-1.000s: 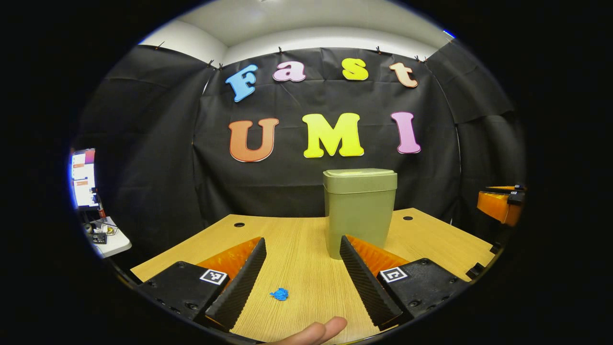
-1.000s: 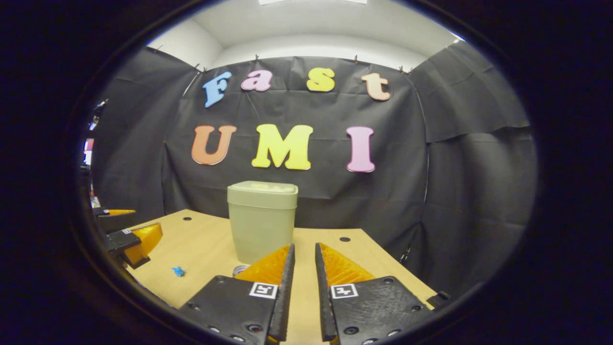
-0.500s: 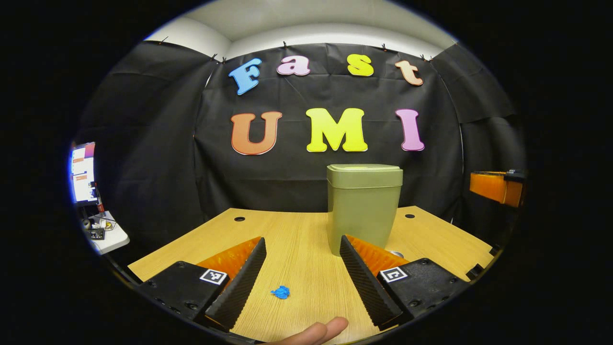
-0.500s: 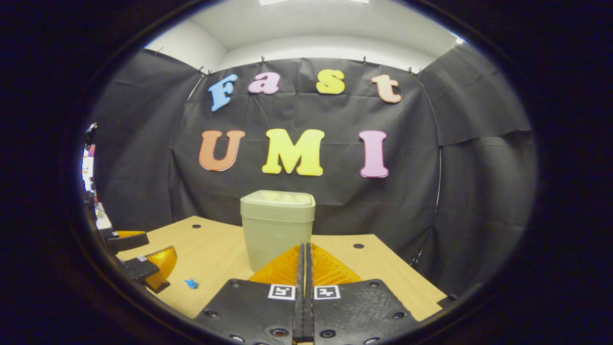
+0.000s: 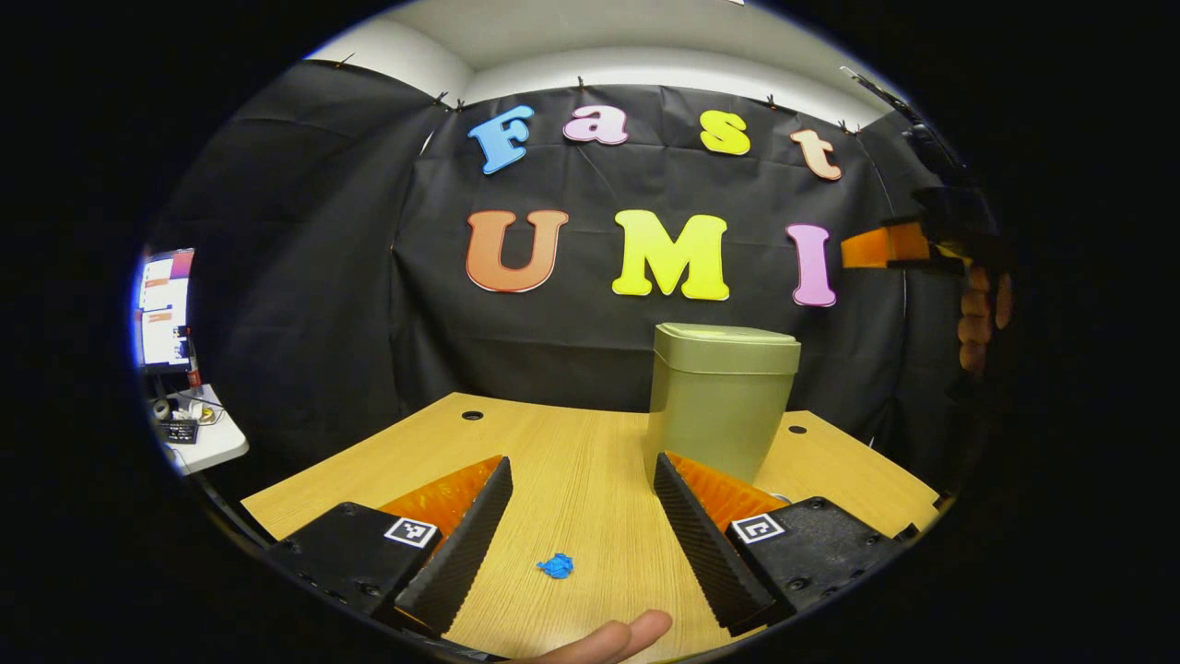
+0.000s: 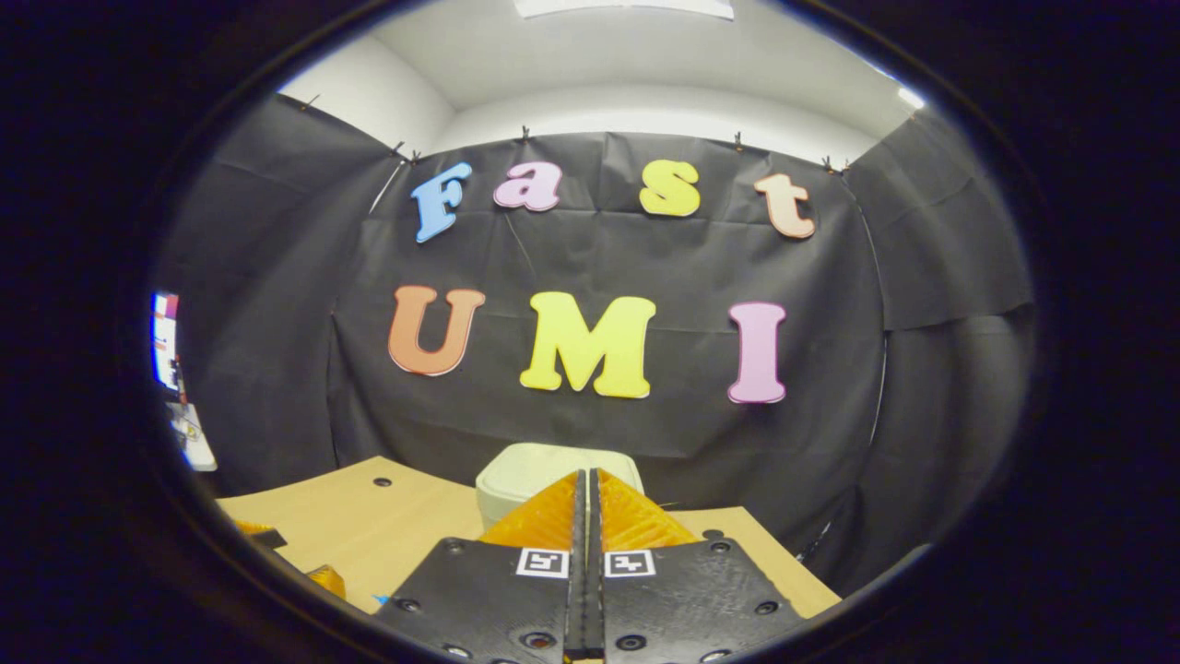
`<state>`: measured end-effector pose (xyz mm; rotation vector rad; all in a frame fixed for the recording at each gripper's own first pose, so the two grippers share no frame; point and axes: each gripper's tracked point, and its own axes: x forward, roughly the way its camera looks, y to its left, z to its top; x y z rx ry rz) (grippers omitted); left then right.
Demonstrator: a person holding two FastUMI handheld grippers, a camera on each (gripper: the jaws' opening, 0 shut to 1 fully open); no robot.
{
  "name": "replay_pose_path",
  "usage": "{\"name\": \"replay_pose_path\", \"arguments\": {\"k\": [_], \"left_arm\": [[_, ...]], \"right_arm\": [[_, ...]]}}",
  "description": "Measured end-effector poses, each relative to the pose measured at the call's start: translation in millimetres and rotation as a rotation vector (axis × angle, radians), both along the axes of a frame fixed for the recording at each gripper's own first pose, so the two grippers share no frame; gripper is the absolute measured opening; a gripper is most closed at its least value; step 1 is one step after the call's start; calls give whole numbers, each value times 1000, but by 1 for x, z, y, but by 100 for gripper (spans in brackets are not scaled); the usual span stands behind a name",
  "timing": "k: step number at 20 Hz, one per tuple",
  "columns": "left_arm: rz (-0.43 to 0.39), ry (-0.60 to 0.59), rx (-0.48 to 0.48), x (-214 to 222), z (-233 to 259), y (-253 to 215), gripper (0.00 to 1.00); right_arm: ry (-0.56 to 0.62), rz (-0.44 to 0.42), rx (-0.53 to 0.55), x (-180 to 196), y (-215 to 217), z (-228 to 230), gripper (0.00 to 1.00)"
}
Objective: Press the lid of the desktop garbage bin to open it, pick up the crumpled paper on the desktop and throw it into the bin, then pick up the pop can on the desktop and drop it into the bin, and finally close the garbage bin lid.
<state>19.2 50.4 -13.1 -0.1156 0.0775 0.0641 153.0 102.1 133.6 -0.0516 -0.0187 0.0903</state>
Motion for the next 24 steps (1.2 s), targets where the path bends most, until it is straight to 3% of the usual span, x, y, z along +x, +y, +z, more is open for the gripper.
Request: {"name": "replay_pose_path", "arguments": {"k": [2, 5, 9, 11, 15, 24], "left_arm": [[0, 11, -12, 2, -4, 6, 100], [-5, 31, -33, 8, -9, 14, 100], [14, 36, -66, 7, -9, 28, 100], [16, 26, -62, 8, -6, 29, 99], [11, 29, -54, 8, -7, 29, 97], [-23, 29, -19, 6, -8, 12, 97]], "right_arm": [[41, 35, 5, 28, 19, 0, 3], [126, 35, 36, 74, 31, -18, 0], [235, -10, 23, 128, 40, -51, 3], [278, -33, -5, 147, 40, -64, 0], [353, -64, -33, 165, 37, -86, 0], [432, -82, -59, 161, 36, -105, 0]]}}
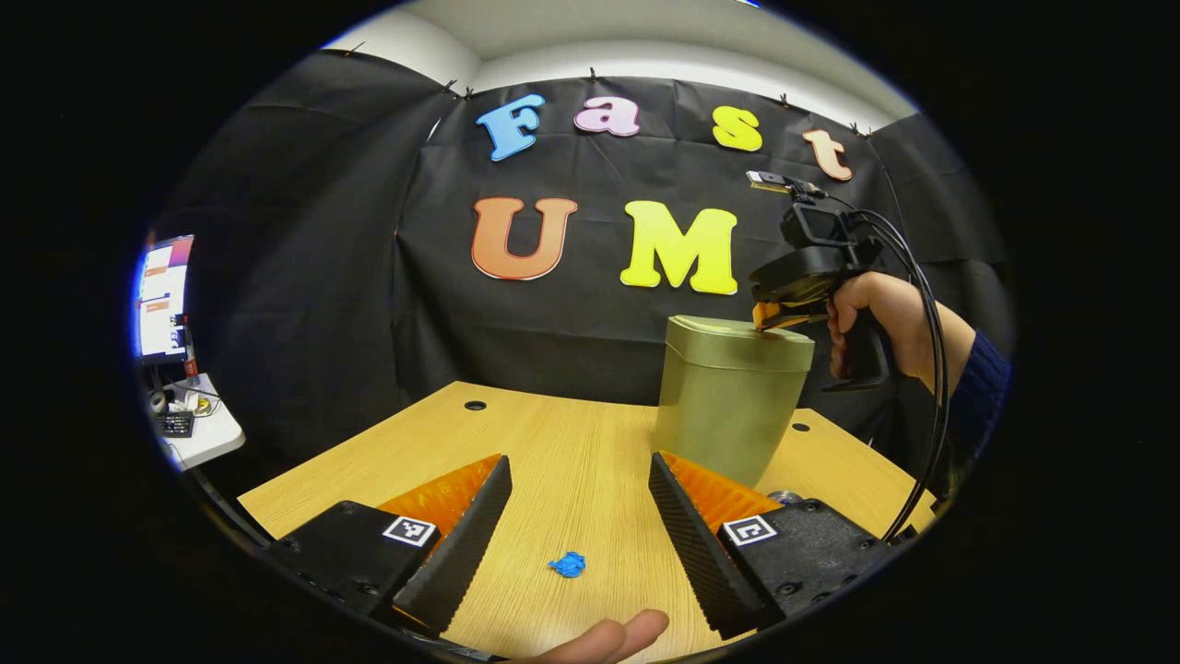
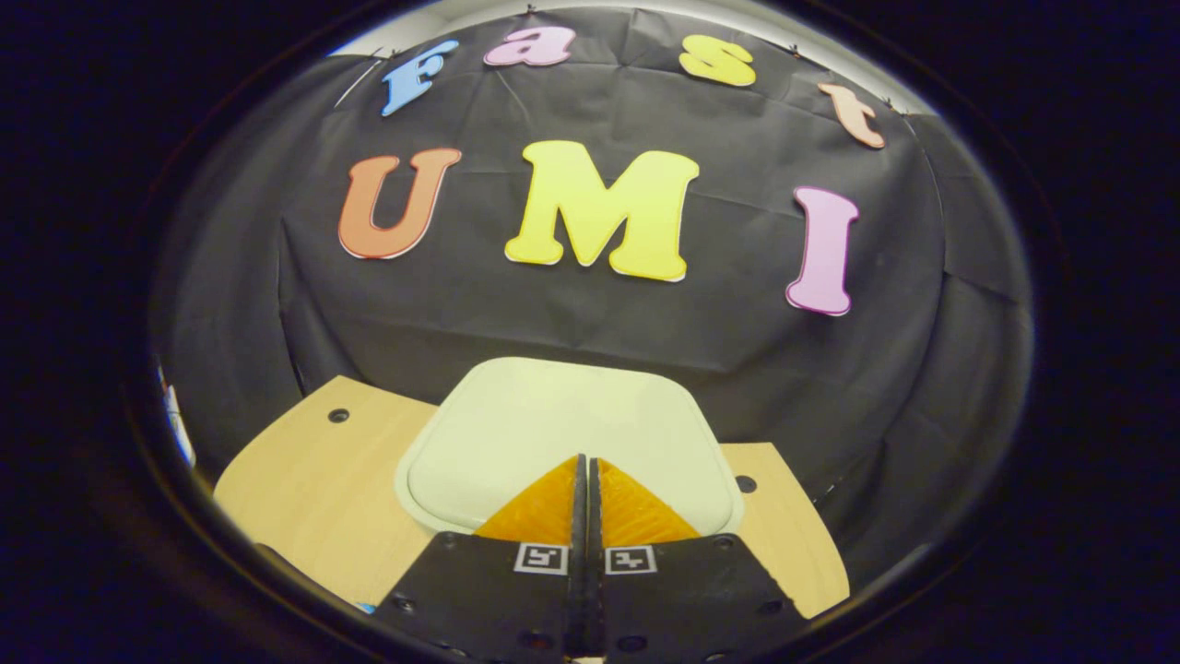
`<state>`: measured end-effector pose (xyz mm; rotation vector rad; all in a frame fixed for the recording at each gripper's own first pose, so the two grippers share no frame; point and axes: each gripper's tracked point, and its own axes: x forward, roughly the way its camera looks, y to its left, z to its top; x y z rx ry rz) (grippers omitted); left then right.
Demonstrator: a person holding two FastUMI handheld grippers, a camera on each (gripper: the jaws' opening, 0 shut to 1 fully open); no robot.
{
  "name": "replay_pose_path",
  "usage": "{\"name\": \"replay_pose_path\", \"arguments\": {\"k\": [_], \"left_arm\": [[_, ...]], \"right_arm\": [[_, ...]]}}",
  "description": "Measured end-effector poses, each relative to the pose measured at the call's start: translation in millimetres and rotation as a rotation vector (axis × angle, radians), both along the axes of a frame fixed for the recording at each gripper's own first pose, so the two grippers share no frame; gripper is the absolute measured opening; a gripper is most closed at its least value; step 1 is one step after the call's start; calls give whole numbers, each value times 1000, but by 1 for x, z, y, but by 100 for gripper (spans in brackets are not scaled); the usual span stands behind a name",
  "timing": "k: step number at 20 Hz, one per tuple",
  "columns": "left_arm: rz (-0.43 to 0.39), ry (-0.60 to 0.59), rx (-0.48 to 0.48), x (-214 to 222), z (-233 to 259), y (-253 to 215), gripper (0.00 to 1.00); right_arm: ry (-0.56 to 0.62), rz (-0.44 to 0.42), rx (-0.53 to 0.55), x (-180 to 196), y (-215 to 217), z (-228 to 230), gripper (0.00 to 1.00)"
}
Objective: Press the lid of the desktop garbage bin to open it, pick up the crumpled paper on the desktop and throw it into the bin, then pick up the pop can on the desktop and drop it into the bin, and finally close the garbage bin lid.
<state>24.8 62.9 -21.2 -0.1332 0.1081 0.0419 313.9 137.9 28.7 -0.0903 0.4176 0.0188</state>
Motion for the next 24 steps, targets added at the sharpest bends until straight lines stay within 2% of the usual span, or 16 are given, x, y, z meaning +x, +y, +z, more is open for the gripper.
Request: {"name": "replay_pose_path", "arguments": {"k": [5, 8, 11, 14, 16, 20, 21, 22, 24], "left_arm": [[-16, -22, 21, -4, 5, -5, 97], [-24, -21, 34, -5, 3, -8, 97], [-18, -23, 33, -4, 4, -5, 97], [-14, -14, 28, -1, 1, -3, 97], [-11, -8, 22, 0, -1, -2, 97], [-1, 0, 38, 3, -3, 0, 97], [0, 0, 40, 4, -4, 0, 97], [-3, 2, 39, 4, -6, -1, 97], [-11, 8, 38, 5, -7, -5, 97]], "right_arm": [[7, 26, 100, -1, -2, 3, 0], [-39, 68, 124, -2, -1, 12, 0], [-110, 86, 172, -10, -2, 40, 0], [-229, 88, 139, -30, -6, 75, 0], [-287, 123, 109, -50, 1, 92, 0], [-358, 152, 87, -96, 12, 114, 0], [-370, 136, 79, -109, 9, 118, 0], [-388, 126, 76, -117, 7, 121, 5], [-437, 94, 74, -139, 1, 128, 41]]}}
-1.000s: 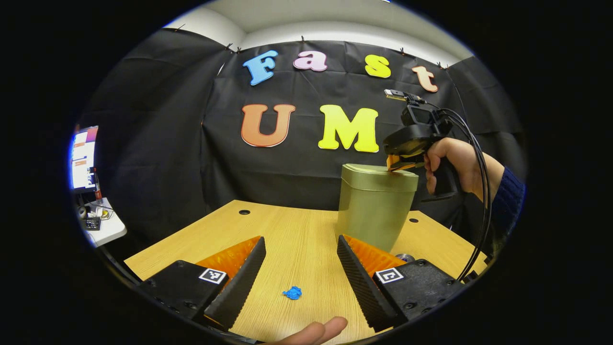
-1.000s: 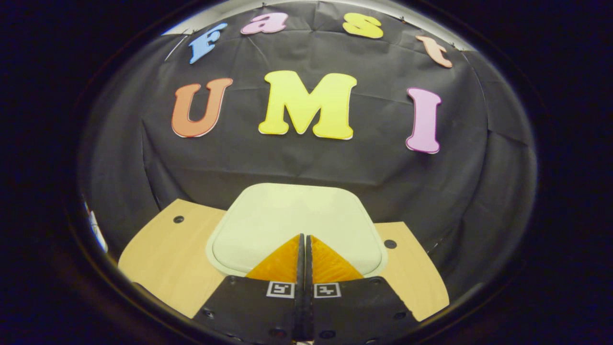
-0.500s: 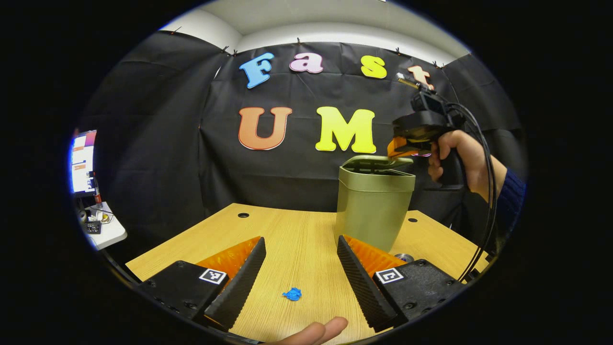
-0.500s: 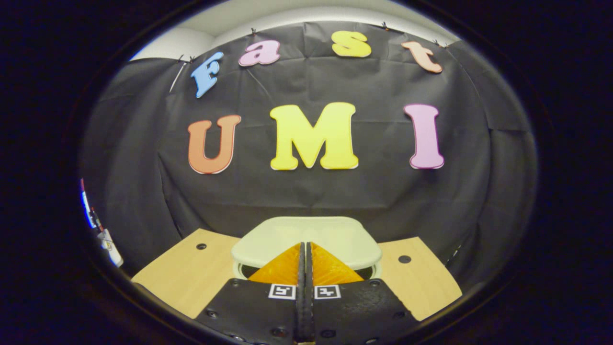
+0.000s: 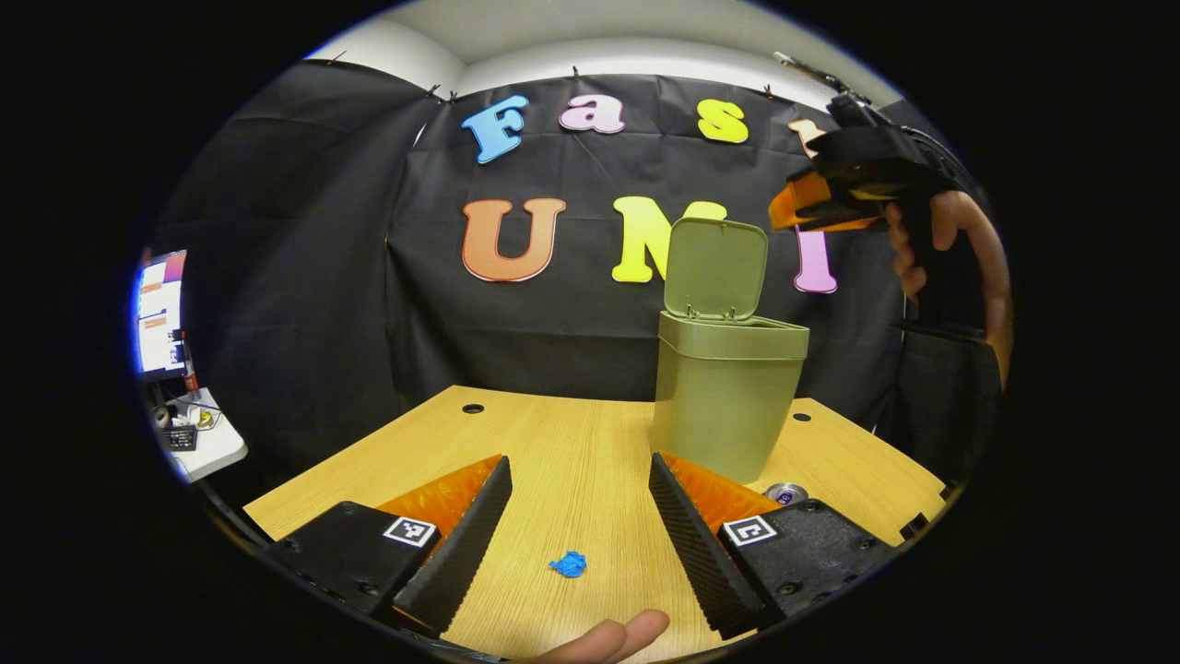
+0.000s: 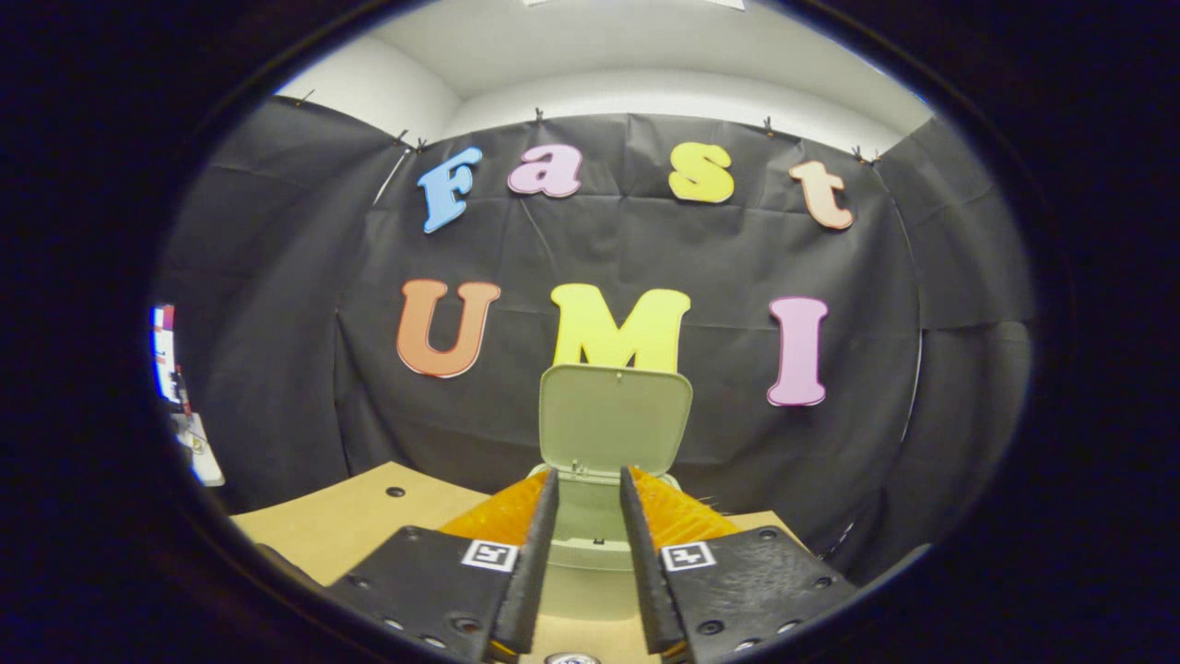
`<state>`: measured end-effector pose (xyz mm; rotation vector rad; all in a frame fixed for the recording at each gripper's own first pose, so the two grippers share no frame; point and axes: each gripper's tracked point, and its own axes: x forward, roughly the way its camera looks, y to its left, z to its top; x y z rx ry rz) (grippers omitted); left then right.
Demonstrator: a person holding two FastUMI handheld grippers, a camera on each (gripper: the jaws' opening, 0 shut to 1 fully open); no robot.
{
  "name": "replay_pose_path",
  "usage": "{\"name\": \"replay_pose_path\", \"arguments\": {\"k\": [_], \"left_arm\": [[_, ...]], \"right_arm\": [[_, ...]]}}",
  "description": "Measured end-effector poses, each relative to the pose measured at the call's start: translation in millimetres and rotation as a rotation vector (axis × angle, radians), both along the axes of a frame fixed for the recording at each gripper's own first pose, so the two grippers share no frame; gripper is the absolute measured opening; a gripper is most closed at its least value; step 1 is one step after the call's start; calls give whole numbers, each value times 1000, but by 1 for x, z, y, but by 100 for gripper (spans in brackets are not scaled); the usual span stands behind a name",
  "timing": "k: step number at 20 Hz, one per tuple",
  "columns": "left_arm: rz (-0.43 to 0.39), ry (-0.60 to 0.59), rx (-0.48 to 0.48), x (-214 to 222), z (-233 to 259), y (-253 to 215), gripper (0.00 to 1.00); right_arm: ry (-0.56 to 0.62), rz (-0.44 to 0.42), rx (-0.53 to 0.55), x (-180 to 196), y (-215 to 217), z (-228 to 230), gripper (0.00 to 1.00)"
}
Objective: Press the lid of the desktop garbage bin to open it, pick up the crumpled paper on the desktop and throw it into the bin, then pick up the pop can on the desktop and drop it into the bin, and finally close the garbage bin lid.
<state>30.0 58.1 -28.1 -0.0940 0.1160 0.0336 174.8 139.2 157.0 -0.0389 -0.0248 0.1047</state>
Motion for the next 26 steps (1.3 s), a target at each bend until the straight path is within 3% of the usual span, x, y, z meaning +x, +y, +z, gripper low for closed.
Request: {"name": "replay_pose_path", "arguments": {"k": [1, 2, 3, 5, 8, 11, 12, 14, 20, 25, 26], "left_arm": [[-4, 2, 2, 0, 0, -1, 97], [-9, 5, -3, 1, -2, -3, 97], [-17, 8, -9, 1, -3, -5, 97], [-26, 10, -12, 0, -3, -8, 97], [-29, 7, -16, 1, -2, -9, 97], [-28, 9, -20, 1, -3, -9, 97], [-25, 7, -18, 1, -3, -9, 97], [-16, 0, -9, 0, 0, -7, 97], [2, -21, 2, 1, 0, -3, 97], [12, -4, 26, -1, -13, -5, 97], [4, -14, 15, -3, -11, -9, 97]], "right_arm": [[-23, -3, 10, -12, -2, 3, 51], [-37, -2, 28, -26, -2, 5, 47], [-47, 6, 46, -37, -2, 5, 61], [-47, 36, 51, -60, -1, -1, 78], [-57, 33, 23, -88, -12, -14, 81], [-36, 35, 29, -107, -17, -40, 92], [-13, 37, 23, -110, -18, -52, 83], [9, 43, 8, -114, -19, -71, 94], [57, 50, 5, -131, -28, -134, 98], [48, 31, 32, -149, -45, -176, 92], [45, 29, 41, -153, -46, -184, 98]]}}
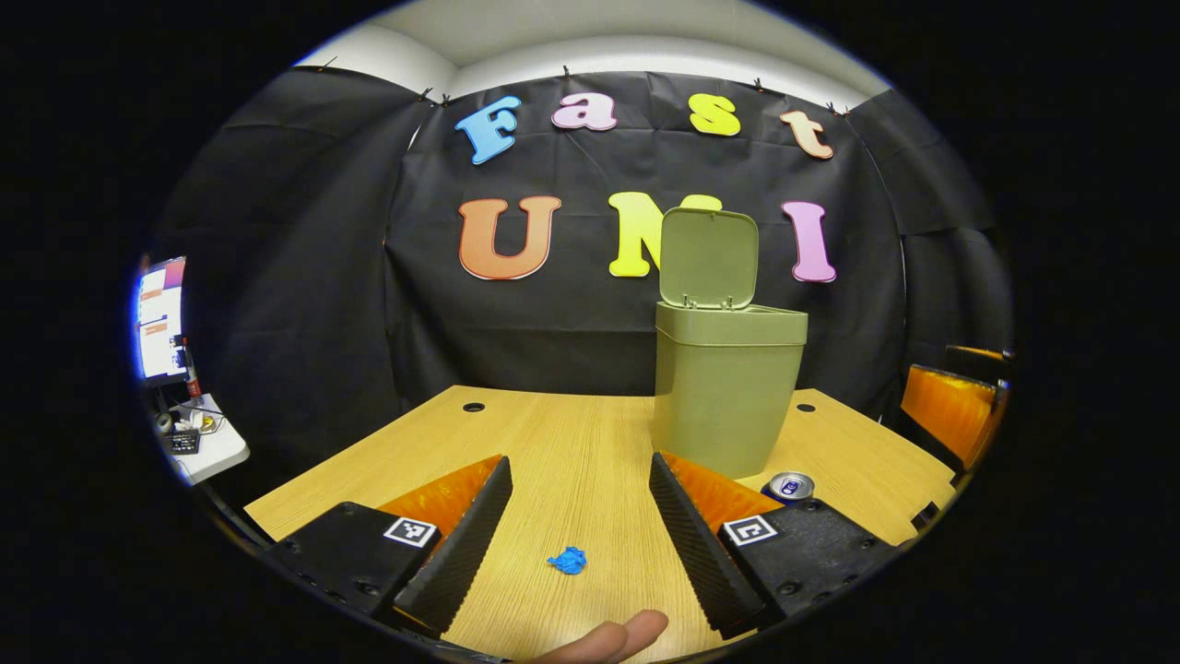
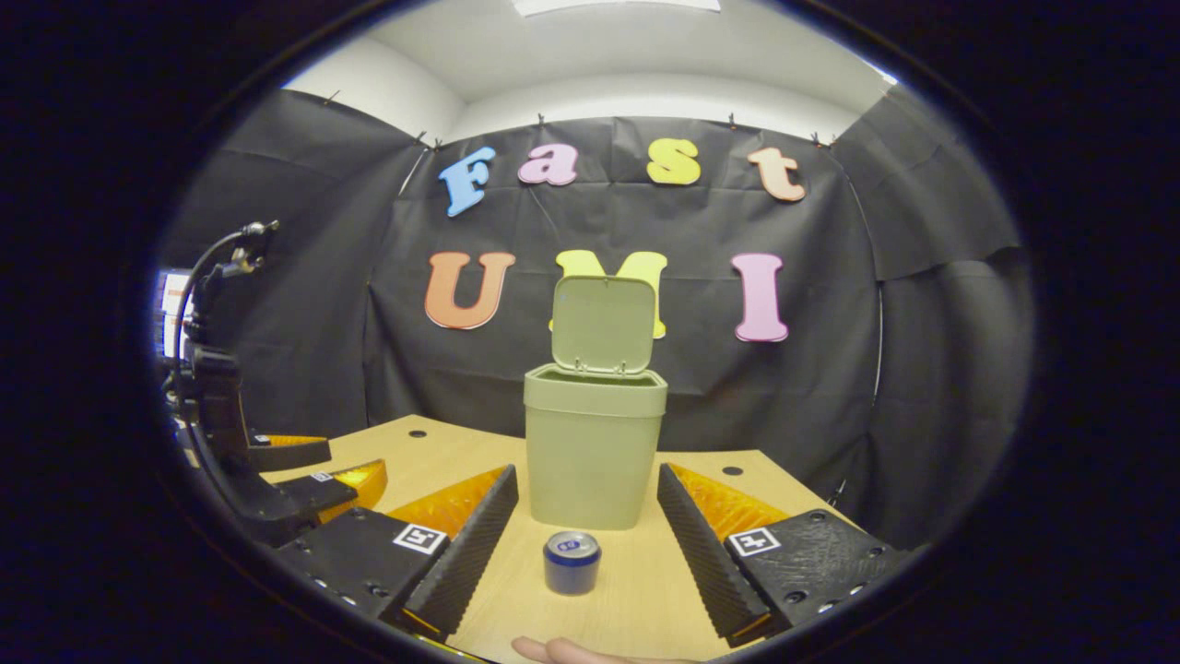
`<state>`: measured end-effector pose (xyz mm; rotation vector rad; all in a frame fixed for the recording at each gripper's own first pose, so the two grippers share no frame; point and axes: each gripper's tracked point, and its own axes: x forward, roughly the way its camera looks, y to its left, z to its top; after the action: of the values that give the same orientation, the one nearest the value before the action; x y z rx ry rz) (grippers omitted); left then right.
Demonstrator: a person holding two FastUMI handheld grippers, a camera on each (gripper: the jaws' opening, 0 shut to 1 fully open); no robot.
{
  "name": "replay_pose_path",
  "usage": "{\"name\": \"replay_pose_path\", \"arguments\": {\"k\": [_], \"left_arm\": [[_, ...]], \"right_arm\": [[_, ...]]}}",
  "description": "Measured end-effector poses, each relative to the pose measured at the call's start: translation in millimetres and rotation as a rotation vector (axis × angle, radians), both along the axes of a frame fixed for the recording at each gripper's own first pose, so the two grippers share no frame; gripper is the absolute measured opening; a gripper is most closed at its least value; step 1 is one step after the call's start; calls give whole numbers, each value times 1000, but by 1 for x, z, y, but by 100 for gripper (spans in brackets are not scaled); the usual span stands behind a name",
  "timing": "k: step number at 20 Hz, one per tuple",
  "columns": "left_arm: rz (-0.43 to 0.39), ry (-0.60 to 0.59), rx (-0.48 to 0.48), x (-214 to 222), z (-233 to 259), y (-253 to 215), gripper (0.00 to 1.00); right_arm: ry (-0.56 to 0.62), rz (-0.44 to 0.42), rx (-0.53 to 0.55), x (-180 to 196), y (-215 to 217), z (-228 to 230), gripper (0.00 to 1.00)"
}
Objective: Press the lid of the desktop garbage bin to open it, pick up the crumpled paper on the desktop and throw it into the bin, then pick up the pop can on the desktop and drop it into the bin, and finally close the garbage bin lid.
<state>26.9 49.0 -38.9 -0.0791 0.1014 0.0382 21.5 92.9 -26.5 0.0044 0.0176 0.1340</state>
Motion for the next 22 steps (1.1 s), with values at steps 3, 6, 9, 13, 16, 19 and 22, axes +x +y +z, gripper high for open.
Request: {"name": "replay_pose_path", "arguments": {"k": [3, 6, 9, 13, 16, 19, 22], "left_arm": [[-5, -24, 7, -6, -1, 1, 96], [-21, 3, 26, -6, -22, 0, 96], [-24, 102, 34, -1, -61, 8, 97], [-57, 218, 15, 11, -107, 8, 98], [-77, 304, 3, 18, -138, 1, 98], [-70, 335, 19, 29, -156, 3, 98], [-57, 376, 18, 36, -173, 6, 100]], "right_arm": [[-13, -14, -52, -3, -4, -17, 95], [-32, 6, -62, -6, 5, -26, 95], [-29, 41, -45, -6, 16, -41, 95], [14, 43, -61, -2, 15, -66, 98], [52, 42, -50, 2, 14, -77, 98], [56, 34, -39, 4, 11, -77, 95], [67, 25, -45, 8, 9, -83, 98]]}}
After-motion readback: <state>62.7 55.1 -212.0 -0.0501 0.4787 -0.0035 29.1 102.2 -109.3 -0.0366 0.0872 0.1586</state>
